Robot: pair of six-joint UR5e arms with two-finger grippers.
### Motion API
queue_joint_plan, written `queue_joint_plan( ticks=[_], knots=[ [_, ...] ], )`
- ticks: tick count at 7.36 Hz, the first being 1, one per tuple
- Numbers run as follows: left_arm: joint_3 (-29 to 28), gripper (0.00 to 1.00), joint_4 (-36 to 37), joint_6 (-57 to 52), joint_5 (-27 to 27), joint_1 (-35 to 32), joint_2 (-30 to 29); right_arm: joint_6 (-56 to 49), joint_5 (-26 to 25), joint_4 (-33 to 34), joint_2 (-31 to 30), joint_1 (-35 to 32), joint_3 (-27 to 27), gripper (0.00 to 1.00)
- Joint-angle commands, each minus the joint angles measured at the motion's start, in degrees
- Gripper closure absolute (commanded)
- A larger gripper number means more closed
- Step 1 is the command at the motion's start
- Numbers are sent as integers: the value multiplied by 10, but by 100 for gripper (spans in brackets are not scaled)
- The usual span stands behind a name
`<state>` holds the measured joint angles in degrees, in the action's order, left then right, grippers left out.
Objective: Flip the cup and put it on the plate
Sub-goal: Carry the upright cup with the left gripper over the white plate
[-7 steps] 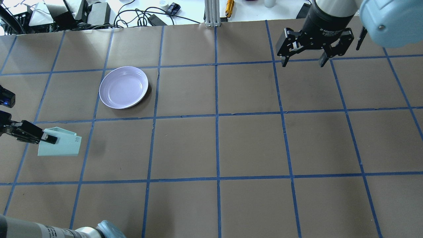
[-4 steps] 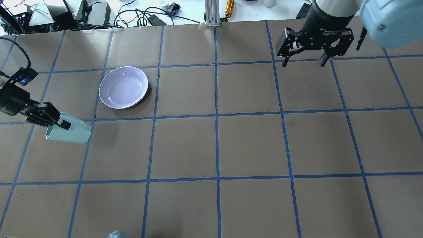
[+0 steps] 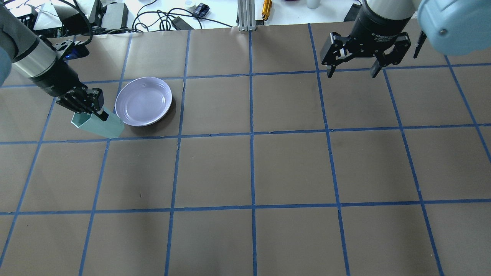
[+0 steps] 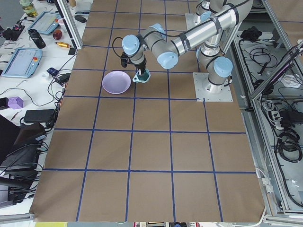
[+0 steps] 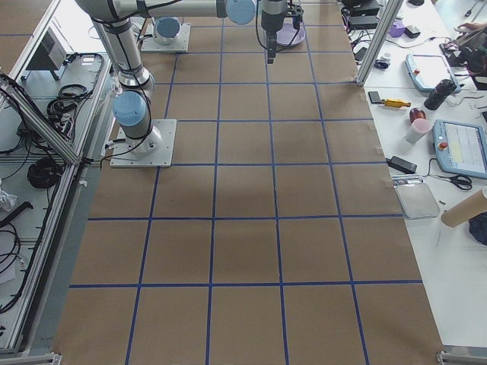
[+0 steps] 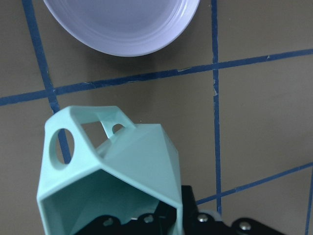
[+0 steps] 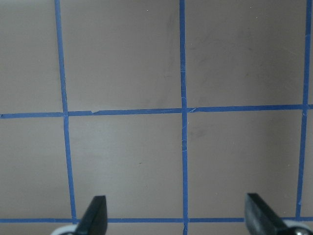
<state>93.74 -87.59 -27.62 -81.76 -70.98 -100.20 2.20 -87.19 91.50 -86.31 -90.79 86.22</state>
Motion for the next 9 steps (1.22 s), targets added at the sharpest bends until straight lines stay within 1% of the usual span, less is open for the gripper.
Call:
queue_joint_plan(
  ticks=[1, 2, 3, 5, 6, 8, 9],
  knots=[
    [-15, 100, 73, 10, -64, -37, -33, -1, 0, 0, 0, 0, 0, 0],
    [-20, 100, 105, 9, -80, -68, -49, 0, 0, 0, 0, 0, 0, 0],
    [-23, 100, 116, 7, -88, -92, -64, 0, 0, 0, 0, 0, 0, 0],
    [-43, 100, 134, -66, -90, -101, -96, 0, 0, 0, 0, 0, 0, 0],
    [-58, 100, 139, -82, -120, -104, -111, 0, 0, 0, 0, 0, 0, 0],
    [-87, 100, 167, -96, -159, -131, -146, 0, 0, 0, 0, 0, 1, 0],
    [-94, 100, 187, -87, -159, -133, -162, -1, 0, 0, 0, 0, 0, 0]
  ],
)
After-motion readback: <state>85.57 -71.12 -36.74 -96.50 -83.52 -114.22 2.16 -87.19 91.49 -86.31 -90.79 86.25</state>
